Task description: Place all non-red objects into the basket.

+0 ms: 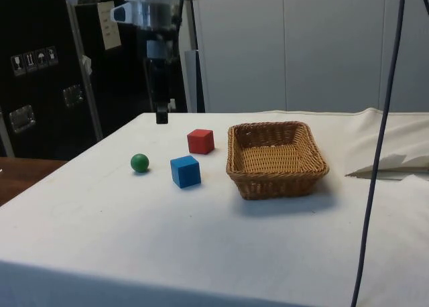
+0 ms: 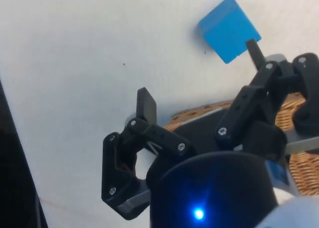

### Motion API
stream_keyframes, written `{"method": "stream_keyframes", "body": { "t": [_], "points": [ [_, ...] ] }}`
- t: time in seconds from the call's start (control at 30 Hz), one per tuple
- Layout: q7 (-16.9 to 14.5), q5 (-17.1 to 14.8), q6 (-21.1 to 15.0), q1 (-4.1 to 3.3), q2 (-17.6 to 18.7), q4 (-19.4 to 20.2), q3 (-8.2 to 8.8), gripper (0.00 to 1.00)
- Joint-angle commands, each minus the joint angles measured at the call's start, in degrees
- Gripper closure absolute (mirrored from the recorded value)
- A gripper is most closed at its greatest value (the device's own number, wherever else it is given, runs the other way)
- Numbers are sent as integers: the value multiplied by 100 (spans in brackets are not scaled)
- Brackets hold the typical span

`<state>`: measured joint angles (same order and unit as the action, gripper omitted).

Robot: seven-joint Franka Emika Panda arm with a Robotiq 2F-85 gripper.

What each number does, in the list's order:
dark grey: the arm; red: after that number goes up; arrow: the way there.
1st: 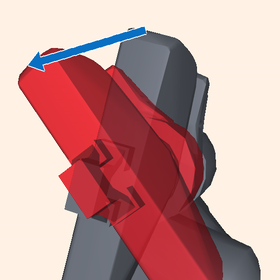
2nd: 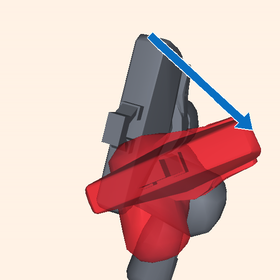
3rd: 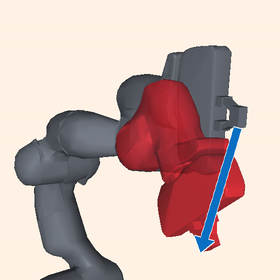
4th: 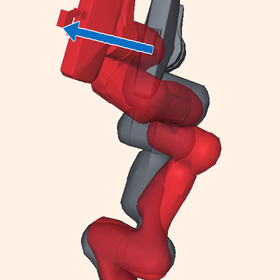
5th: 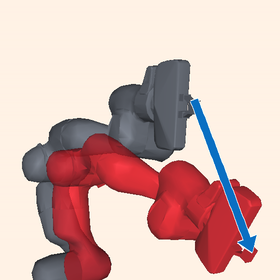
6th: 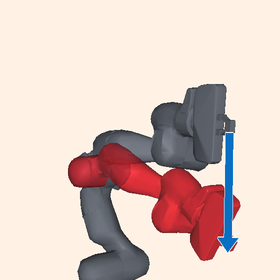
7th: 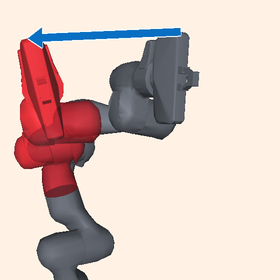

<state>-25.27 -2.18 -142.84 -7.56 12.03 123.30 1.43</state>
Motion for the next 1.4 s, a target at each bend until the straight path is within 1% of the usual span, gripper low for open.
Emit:
{"method": "stream_keyframes", "body": {
  "t": [0.0,0.2,0.23,0.27,0.33,0.47,0.5,0.53,0.63,0.77,0.8,0.83,1.07,1.1,1.13,1.23,1.33,1.37],
  "points": [
    [-126,-40,-92,11,46,23,-23,0],
    [-395,-46,-183,17,201,29,-29,0],
    [-327,0,-97,0,189,0,0,0],
    [-435,-52,-201,17,223,29,-29,0],
    [-539,-69,-229,17,264,23,-34,0],
    [-602,-52,-252,11,286,17,-23,0],
    [-556,0,-189,0,281,0,0,0],
    [-596,-46,-252,11,292,17,-17,0],
    [-630,-34,-275,23,332,17,-11,0],
    [-751,-34,-309,46,401,23,17,0],
    [-705,0,-223,17,395,0,46,0],
    [-819,-40,-327,52,441,23,46,0],
    [-1077,-46,-401,86,613,23,120,0],
    [-1003,0,-292,57,579,0,149,0],
    [-1117,-46,-418,92,642,23,126,0],
    [-1203,-46,-470,103,716,17,143,0],
    [-1312,-40,-539,103,808,23,155,0],
    [-1249,0,-458,80,796,0,189,0]
  ]
}}
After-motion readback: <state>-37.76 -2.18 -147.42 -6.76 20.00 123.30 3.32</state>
